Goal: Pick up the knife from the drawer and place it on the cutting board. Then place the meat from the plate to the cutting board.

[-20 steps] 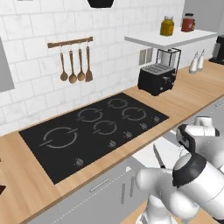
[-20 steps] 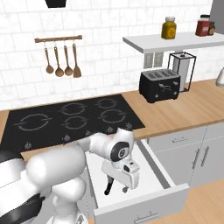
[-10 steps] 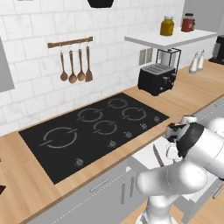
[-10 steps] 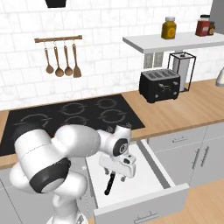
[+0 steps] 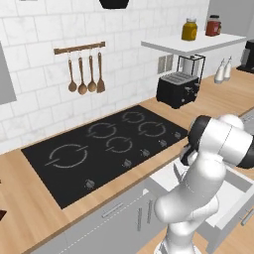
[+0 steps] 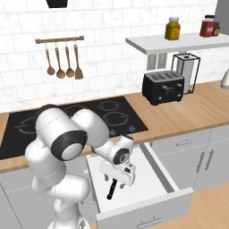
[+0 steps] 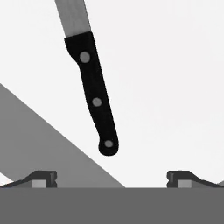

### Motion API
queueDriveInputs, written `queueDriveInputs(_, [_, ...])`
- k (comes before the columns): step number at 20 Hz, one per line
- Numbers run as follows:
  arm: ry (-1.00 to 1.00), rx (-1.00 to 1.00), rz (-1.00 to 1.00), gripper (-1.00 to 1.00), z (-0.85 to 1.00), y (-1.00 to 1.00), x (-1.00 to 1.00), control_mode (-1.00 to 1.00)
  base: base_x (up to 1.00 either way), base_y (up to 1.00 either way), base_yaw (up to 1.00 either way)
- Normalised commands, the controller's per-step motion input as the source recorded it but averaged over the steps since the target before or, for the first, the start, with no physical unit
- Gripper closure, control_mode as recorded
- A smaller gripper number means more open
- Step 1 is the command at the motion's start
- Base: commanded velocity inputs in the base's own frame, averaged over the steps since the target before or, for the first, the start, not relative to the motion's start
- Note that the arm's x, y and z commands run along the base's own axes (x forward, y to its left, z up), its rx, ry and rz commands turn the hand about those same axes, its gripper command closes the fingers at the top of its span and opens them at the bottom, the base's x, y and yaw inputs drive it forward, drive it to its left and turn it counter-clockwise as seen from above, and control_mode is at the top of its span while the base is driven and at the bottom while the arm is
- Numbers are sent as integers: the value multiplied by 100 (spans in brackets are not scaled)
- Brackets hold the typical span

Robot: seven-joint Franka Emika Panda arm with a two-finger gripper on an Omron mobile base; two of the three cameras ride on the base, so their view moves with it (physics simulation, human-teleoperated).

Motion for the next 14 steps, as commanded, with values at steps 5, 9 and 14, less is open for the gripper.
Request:
queueDriveInputs(5, [0, 7, 0, -100, -36, 16, 46, -100, 0, 0, 0])
queueDriveInputs(9, [0, 0, 0, -100, -48, 3, 46, -100, 0, 0, 0])
queueDriveInputs(14, [-1, 0, 0, -100, -42, 0, 33, -100, 0, 0, 0])
